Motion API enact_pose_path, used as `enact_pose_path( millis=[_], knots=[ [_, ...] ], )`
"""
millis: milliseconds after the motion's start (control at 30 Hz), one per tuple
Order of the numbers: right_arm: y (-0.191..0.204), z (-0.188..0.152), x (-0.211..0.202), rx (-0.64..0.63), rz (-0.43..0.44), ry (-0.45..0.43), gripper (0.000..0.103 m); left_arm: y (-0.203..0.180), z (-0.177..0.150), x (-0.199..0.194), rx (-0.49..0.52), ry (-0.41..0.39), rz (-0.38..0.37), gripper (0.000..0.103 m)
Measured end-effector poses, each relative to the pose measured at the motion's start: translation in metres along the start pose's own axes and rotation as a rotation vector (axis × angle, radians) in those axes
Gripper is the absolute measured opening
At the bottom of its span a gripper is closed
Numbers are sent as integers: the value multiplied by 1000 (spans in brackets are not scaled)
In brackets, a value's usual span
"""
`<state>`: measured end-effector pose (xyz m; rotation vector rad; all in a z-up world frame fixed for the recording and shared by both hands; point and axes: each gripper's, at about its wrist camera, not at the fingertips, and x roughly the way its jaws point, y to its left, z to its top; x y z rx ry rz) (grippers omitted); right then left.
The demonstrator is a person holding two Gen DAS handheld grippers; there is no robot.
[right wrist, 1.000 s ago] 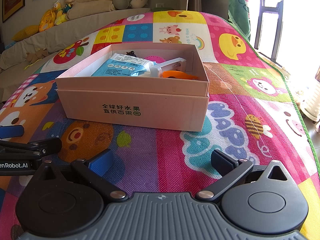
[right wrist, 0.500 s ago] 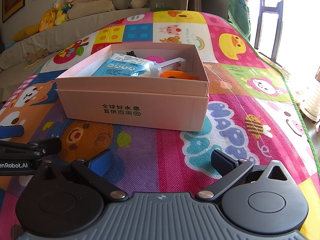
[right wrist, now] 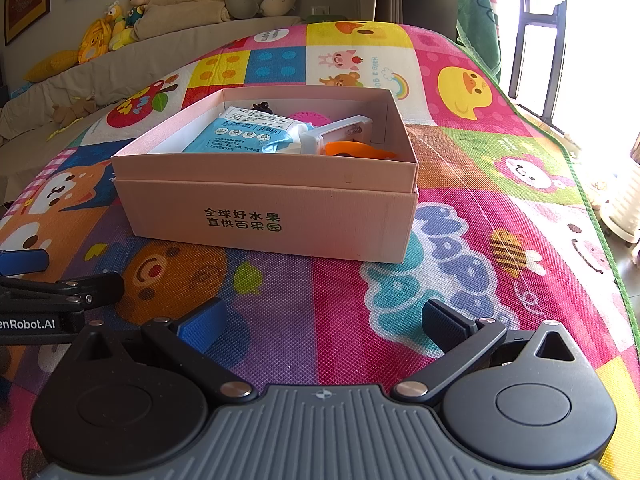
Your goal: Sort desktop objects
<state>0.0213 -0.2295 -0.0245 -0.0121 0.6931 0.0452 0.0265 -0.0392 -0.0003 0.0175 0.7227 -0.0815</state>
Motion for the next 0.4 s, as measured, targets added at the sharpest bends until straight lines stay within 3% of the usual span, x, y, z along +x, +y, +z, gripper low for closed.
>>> enact_pose_path(
  millis=[100, 400],
  knots=[
    [0, 0, 0, 0, 0, 0, 103, -4, 0, -3, 13, 16, 23, 103],
    [0, 0, 0, 0, 0, 0, 103, 1, -1, -3, 20, 28, -20, 103]
  ],
)
